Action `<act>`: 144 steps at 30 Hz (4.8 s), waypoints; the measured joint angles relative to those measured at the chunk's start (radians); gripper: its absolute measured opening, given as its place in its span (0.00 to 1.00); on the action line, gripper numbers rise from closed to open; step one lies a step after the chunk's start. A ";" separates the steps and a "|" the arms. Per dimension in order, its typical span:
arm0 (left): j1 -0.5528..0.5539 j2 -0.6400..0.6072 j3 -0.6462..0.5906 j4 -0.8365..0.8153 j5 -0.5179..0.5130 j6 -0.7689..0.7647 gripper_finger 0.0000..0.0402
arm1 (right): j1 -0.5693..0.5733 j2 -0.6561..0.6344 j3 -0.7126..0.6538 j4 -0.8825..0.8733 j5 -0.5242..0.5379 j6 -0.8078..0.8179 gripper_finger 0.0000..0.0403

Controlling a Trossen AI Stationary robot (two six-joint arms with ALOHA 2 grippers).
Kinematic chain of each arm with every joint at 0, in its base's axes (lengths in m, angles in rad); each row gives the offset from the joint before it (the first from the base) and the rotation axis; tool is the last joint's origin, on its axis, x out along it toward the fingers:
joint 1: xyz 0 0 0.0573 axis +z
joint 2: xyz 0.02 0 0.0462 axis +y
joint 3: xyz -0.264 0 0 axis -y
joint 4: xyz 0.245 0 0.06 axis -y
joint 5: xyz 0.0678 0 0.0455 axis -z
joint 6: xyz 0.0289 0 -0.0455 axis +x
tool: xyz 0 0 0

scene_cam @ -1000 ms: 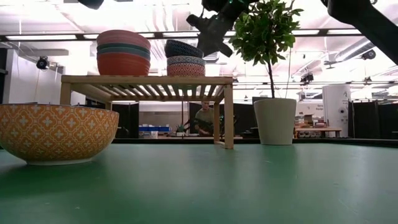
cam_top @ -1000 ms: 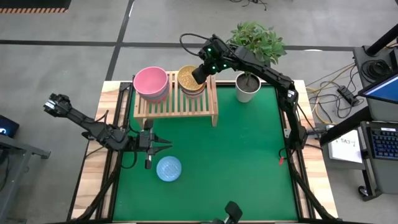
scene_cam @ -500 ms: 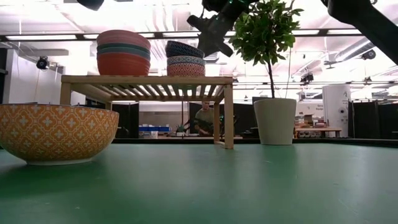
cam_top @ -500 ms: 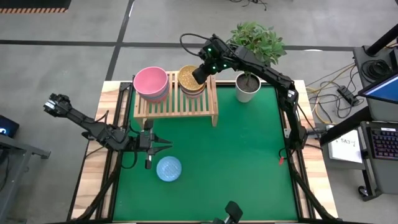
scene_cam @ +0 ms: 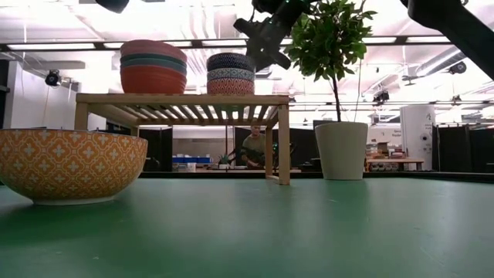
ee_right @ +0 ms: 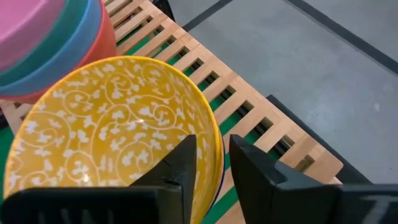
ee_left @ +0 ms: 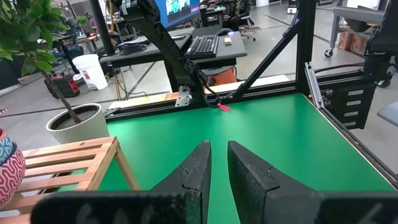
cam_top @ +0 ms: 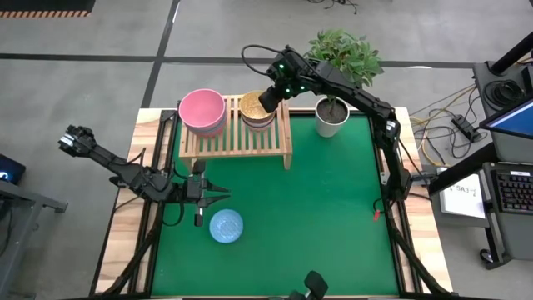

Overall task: Place and stack bowls onto a shelf
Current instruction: Stack the blue and orange patterned bowl in the yellow and blue patterned bowl on the shelf

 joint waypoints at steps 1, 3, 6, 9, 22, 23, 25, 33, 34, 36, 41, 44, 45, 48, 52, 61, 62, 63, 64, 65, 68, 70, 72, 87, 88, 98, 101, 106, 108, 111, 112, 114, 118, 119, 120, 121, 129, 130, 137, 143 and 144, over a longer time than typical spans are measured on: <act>0.000 0.000 0.000 0.000 0.000 0.000 0.09 | 0.000 -0.005 0.000 0.000 0.000 0.000 0.22; 0.000 0.000 0.000 0.000 0.000 0.000 0.09 | 0.000 -0.021 0.000 0.002 0.000 0.000 0.23; 0.000 0.000 0.000 0.000 0.000 0.000 0.09 | 0.000 -0.052 0.000 0.009 0.000 0.000 0.24; 0.000 0.000 0.000 0.000 0.000 0.000 0.09 | 0.006 -0.072 0.000 0.008 0.002 0.000 0.24; 0.000 0.000 0.000 -0.031 0.000 -0.026 0.09 | 0.195 -0.139 0.000 -0.020 -0.005 -0.188 0.23; 0.000 0.000 0.000 -0.032 0.000 -0.027 0.09 | 0.218 -0.144 0.000 -0.029 -0.005 -0.205 0.23; 0.000 0.000 0.000 -0.033 0.000 -0.032 0.09 | 0.258 -0.156 0.000 -0.062 -0.005 -0.233 0.23; 0.000 0.000 0.000 -0.033 0.000 -0.046 0.09 | 0.417 -0.216 -0.076 -0.083 0.013 -0.240 0.23; 0.000 0.000 0.000 -0.032 0.000 -0.046 0.09 | 0.434 -0.230 -0.099 -0.080 0.025 -0.241 0.23; 0.000 0.000 0.000 -0.032 0.000 -0.046 0.09 | 0.464 -0.266 -0.162 -0.068 0.057 -0.244 0.23; 0.000 0.000 0.000 -0.032 0.000 -0.047 0.09 | 0.522 -0.377 -0.406 0.103 0.079 -0.237 0.23; 0.000 0.000 0.000 -0.030 0.000 -0.050 0.09 | 0.543 -0.469 -0.587 0.239 0.077 -0.233 0.23; 0.000 0.000 0.000 -0.030 0.000 -0.050 0.09 | 0.547 -0.504 -0.648 0.281 0.077 -0.232 0.23; 0.000 0.000 0.000 -0.028 0.000 -0.050 0.09 | 0.565 -0.611 -0.849 0.421 0.080 -0.223 0.23; 0.000 0.000 0.000 -0.028 0.000 -0.053 0.09 | 0.607 -0.734 -1.145 0.692 0.076 -0.217 0.23; 0.000 0.011 0.000 -0.028 0.000 -0.204 0.09 | 0.664 -0.894 -1.579 1.100 0.070 -0.240 0.23; 0.000 0.018 0.000 -0.029 0.000 -0.237 0.09 | 0.663 -0.907 -1.601 1.119 0.068 -0.237 0.23; 0.000 0.026 0.000 -0.031 0.001 -0.271 0.09 | 0.663 -0.921 -1.617 1.133 0.069 -0.237 0.23; 0.000 0.036 0.000 -0.031 0.001 -0.307 0.09 | 0.662 -0.935 -1.629 1.137 0.069 -0.237 0.23; 0.000 0.047 0.000 -0.030 0.001 -0.341 0.09 | 0.662 -0.946 -1.642 1.136 0.070 -0.238 0.23; 0.000 0.088 0.018 -0.084 0.035 -0.455 0.12 | 0.662 -0.978 -1.667 1.124 0.069 -0.248 0.23; 0.000 0.126 0.053 -0.150 0.086 -0.526 0.16 | 0.662 -1.003 -1.682 1.125 0.062 -0.261 0.23; 0.000 0.174 0.102 -0.232 0.110 -0.583 0.21 | 0.662 -1.022 -1.694 1.131 0.046 -0.274 0.23; 0.039 0.502 0.348 -0.883 0.266 -0.722 0.39 | 0.662 -1.052 -1.741 1.128 0.042 -0.294 0.23; 0.048 0.509 0.335 -0.874 0.285 -0.723 0.38 | 0.662 -1.052 -1.743 1.127 0.042 -0.294 0.23; 0.114 0.513 0.146 -0.620 0.335 -0.723 0.32 | 0.662 -1.053 -1.752 1.129 0.042 -0.288 0.23; 0.114 0.514 0.103 -0.566 0.340 -0.724 0.31 | 0.662 -1.053 -1.752 1.128 0.042 -0.282 0.23; 0.114 0.515 0.065 -0.530 0.347 -0.774 0.27 | 0.661 -1.053 -1.753 1.128 0.042 -0.281 0.23; 0.114 0.514 0.062 -0.532 0.347 -0.794 0.26 | 0.661 -1.053 -1.753 1.128 0.043 -0.281 0.23; 0.114 0.512 0.077 -0.530 0.348 -0.800 0.26 | 0.661 -1.053 -1.753 1.128 0.043 -0.280 0.23; 0.114 0.512 0.084 -0.530 0.348 -0.795 0.26 | 0.661 -1.053 -1.753 1.128 0.043 -0.280 0.23; 0.114 0.512 0.098 -0.530 0.348 -0.783 0.28 | 0.661 -1.053 -1.753 1.128 0.043 -0.280 0.23; 0.113 0.511 0.121 -0.549 0.347 -0.763 0.34 | 0.661 -1.053 -1.753 1.128 0.043 -0.280 0.23; 0.113 0.511 0.122 -0.557 0.345 -0.760 0.35 | 0.661 -1.052 -1.753 1.128 0.043 -0.280 0.23; 0.114 0.511 0.122 -0.559 0.343 -0.758 0.37 | 0.661 -1.052 -1.753 1.128 0.043 -0.280 0.23; 0.114 0.511 0.122 -0.559 0.343 -0.758 0.38 | 0.661 -1.052 -1.753 1.128 0.043 -0.280 0.23; 0.110 0.538 0.116 -0.570 0.374 -0.752 0.40 | 0.661 -1.052 -1.759 1.127 0.043 -0.280 0.23; 0.108 0.543 0.116 -0.569 0.374 -0.751 0.38 | 0.661 -1.052 -1.762 1.127 0.043 -0.280 0.23; 0.105 0.555 0.136 -0.569 0.403 -0.719 0.04 | 0.661 -1.052 -1.770 1.127 0.044 -0.277 0.23; 0.101 0.542 0.210 -0.579 0.401 -0.720 0.01 | 0.661 -1.052 -1.770 1.124 0.044 -0.284 0.23; 0.101 0.533 0.235 -0.588 0.401 -0.719 0.01 | 0.661 -1.052 -1.770 1.121 0.044 -0.290 0.23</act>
